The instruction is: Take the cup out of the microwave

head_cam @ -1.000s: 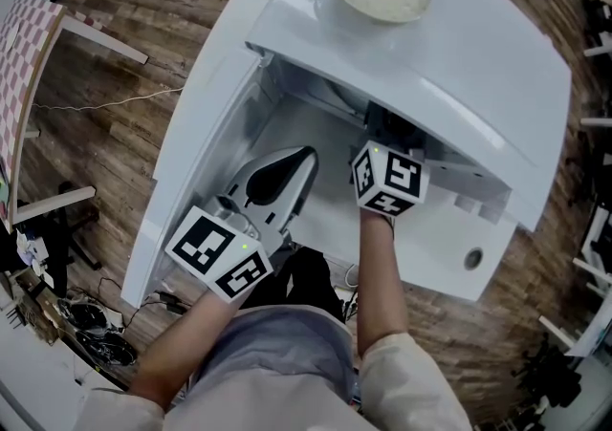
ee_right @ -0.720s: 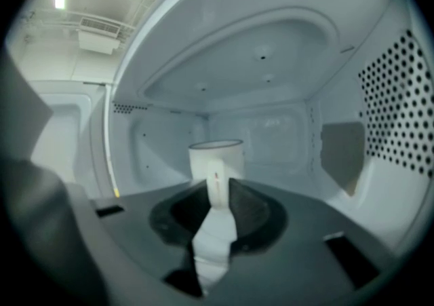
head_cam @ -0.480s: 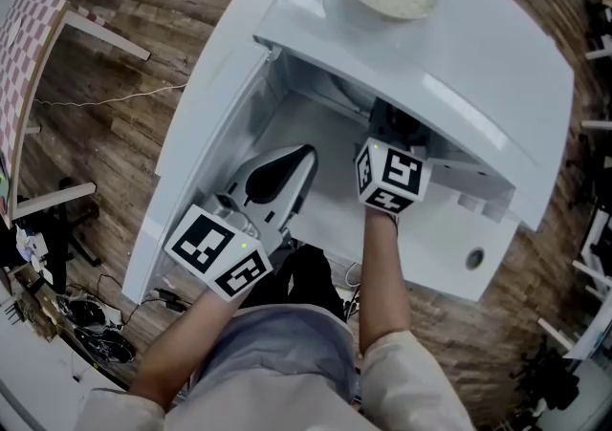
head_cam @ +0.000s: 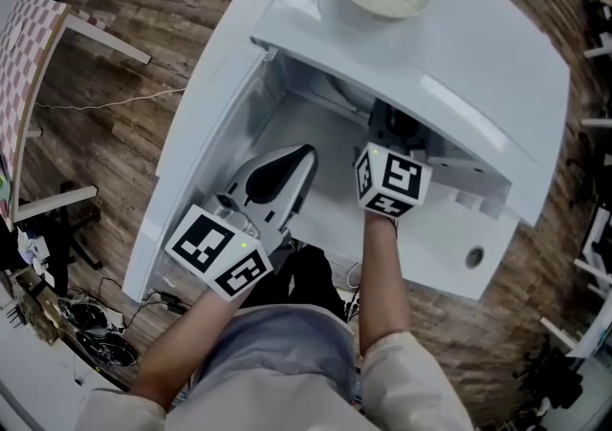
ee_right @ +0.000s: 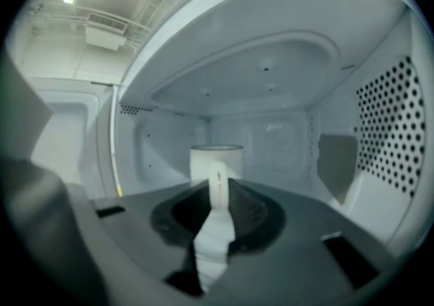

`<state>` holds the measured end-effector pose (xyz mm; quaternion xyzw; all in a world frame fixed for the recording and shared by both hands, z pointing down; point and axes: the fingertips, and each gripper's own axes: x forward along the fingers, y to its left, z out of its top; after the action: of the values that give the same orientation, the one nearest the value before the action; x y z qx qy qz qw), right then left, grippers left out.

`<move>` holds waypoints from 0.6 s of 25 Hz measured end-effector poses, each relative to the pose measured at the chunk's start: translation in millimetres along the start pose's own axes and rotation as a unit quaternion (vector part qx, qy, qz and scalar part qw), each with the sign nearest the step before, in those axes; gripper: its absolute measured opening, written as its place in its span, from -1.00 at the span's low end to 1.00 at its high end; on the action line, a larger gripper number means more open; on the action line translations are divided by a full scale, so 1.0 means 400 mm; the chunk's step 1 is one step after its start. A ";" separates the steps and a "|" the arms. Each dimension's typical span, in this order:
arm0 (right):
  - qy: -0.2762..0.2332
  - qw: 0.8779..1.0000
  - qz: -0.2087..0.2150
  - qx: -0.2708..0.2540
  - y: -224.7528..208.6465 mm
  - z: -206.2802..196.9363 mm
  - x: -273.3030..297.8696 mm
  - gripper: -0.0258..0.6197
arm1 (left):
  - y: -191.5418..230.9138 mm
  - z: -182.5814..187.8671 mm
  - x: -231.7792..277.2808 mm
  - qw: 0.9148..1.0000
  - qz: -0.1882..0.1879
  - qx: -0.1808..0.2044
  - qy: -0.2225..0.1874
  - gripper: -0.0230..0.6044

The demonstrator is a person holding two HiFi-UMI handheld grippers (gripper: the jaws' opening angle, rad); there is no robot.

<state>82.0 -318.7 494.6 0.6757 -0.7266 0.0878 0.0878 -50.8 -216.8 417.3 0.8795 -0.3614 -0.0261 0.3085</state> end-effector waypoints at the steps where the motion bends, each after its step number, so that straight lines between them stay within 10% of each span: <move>1: -0.001 1.000 -0.001 0.001 -0.001 0.002 -0.002 -0.68 | -0.001 0.000 0.001 1.000 0.000 0.000 0.000 -0.89; 15: -0.014 1.000 0.014 0.020 0.005 0.016 -0.034 -0.69 | -0.013 0.007 0.006 1.000 0.002 0.002 -0.009 -0.89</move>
<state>81.0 -307.0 484.8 0.6679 -0.7356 0.0937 0.0626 -46.7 -217.1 412.5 0.8789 -0.3663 -0.0325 0.3040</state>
